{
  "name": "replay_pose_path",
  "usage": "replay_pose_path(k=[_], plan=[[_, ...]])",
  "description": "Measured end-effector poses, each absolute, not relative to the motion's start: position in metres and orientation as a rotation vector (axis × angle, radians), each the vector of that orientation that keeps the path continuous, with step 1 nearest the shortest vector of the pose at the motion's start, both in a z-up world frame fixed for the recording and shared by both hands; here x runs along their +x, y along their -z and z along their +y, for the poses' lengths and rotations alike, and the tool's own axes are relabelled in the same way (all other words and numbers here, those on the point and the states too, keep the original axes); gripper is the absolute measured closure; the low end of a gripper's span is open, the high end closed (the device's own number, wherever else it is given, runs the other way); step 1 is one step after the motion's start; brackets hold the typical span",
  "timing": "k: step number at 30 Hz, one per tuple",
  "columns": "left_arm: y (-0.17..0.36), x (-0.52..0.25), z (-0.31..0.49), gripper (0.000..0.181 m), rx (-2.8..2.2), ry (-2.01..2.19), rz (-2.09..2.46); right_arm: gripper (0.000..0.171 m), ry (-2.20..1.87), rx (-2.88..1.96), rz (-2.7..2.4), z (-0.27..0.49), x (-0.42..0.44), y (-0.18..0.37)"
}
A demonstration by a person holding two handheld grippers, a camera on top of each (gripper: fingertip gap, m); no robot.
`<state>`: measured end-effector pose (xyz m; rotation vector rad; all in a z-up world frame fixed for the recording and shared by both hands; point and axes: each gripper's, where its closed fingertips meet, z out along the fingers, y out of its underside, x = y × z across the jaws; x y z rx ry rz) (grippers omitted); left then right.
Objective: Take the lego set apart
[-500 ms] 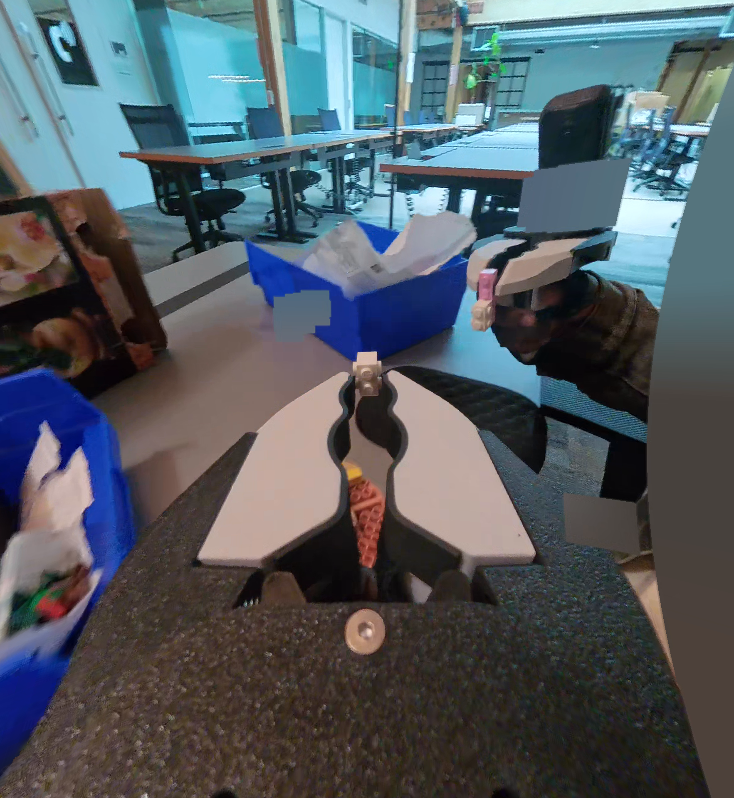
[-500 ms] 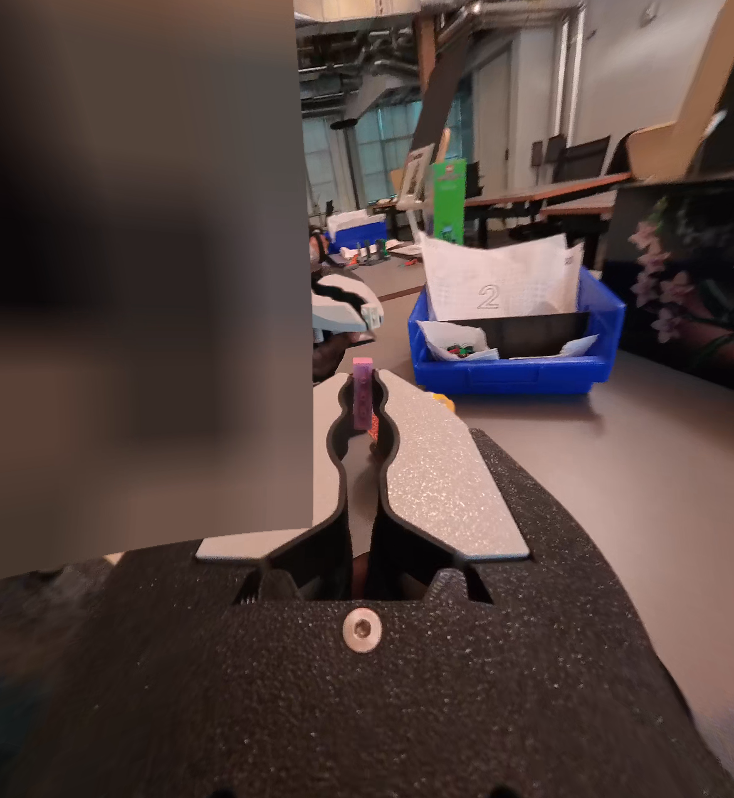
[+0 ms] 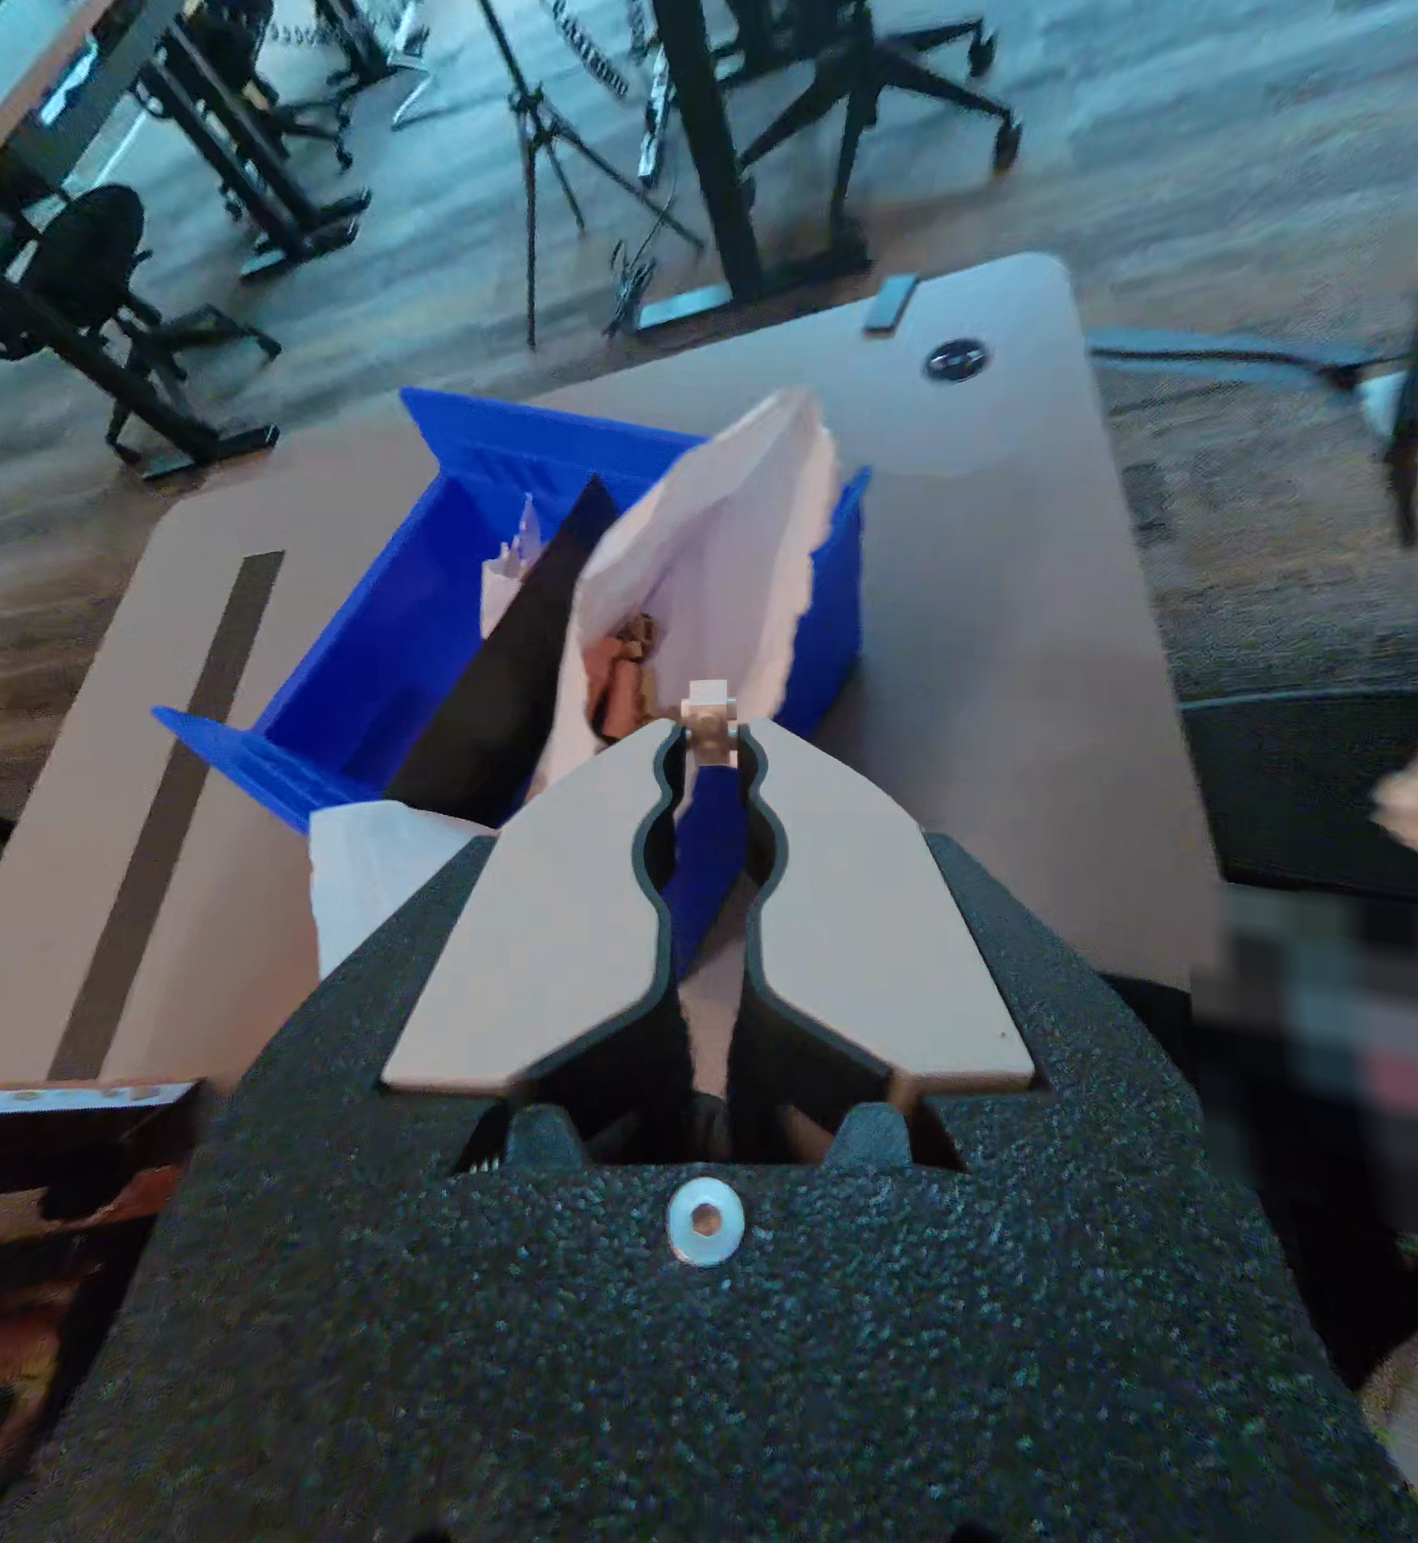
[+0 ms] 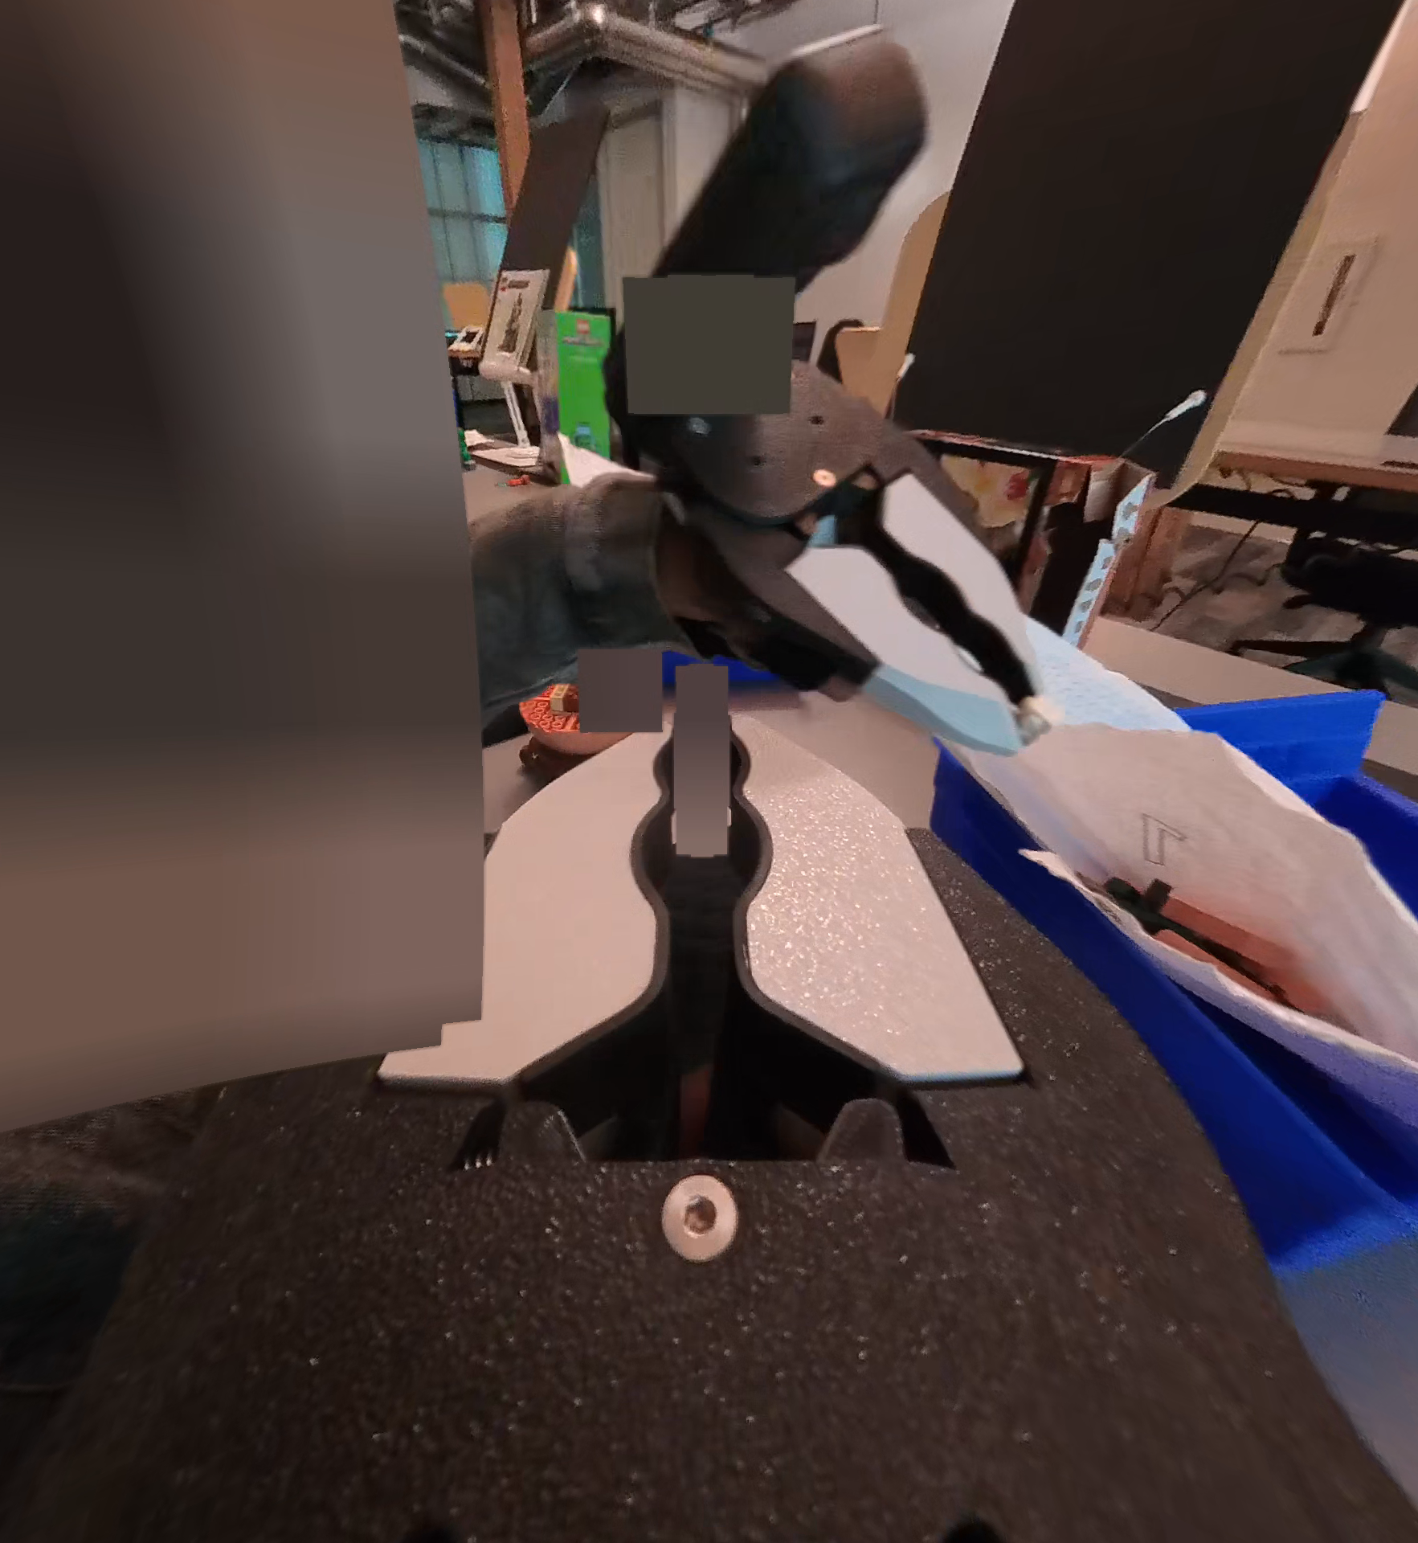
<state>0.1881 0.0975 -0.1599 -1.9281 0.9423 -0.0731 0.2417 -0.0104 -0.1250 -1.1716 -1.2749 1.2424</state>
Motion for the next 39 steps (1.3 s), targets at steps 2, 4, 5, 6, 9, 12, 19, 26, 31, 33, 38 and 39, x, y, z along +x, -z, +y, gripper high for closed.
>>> replay_pose_path(k=[2, 4, 5, 6, 9, 12, 19, 26, 31, 33, 38, 39], plan=[[0.166, 0.189, 0.113, 0.170, -1.994, 0.018, 0.954, 0.164, -1.234, -1.172, -1.255, -0.007, 0.247, 0.124], [0.170, 0.187, 0.125, 0.169, -2.025, -0.043, 0.941, 0.164, -1.231, -1.174, -1.237, -0.003, 0.251, 0.124], [0.171, 0.186, 0.128, 0.166, -2.031, -0.056, 0.937, 0.164, -1.231, -1.175, -1.231, -0.002, 0.252, 0.124], [0.172, 0.187, 0.130, 0.163, -2.033, -0.054, 0.937, 0.164, -1.230, -1.177, -1.225, 0.000, 0.253, 0.124], [0.174, 0.189, 0.130, 0.161, -2.025, -0.049, 0.943, 0.164, -1.231, -1.185, -1.219, 0.002, 0.253, 0.126], [0.171, 0.188, 0.127, 0.160, -2.004, -0.030, 0.941, 0.164, -1.239, -1.181, -1.208, 0.002, 0.251, 0.125], [0.139, 0.226, 0.037, 0.149, -1.700, 0.608, 1.057, 0.164, -1.422, -1.140, -1.050, 0.007, 0.245, 0.110], [0.127, 0.235, -0.019, 0.162, -1.533, 0.973, 1.005, 0.164, -1.597, -1.091, -1.099, -0.017, 0.220, 0.107], [0.123, 0.222, -0.028, 0.170, -1.490, 1.016, 0.961, 0.164, -1.630, -1.069, -1.147, -0.029, 0.210, 0.106], [0.117, 0.216, -0.032, 0.170, -1.458, 1.049, 0.922, 0.164, -1.644, -1.058, -1.161, -0.033, 0.208, 0.105], [0.112, 0.203, -0.039, 0.170, -1.418, 1.045, 0.856, 0.164, -1.631, -1.057, -1.190, -0.040, 0.199, 0.106], [0.113, 0.201, -0.039, 0.170, -1.416, 1.034, 0.848, 0.164, -1.606, -1.060, -1.205, -0.041, 0.197, 0.107]])
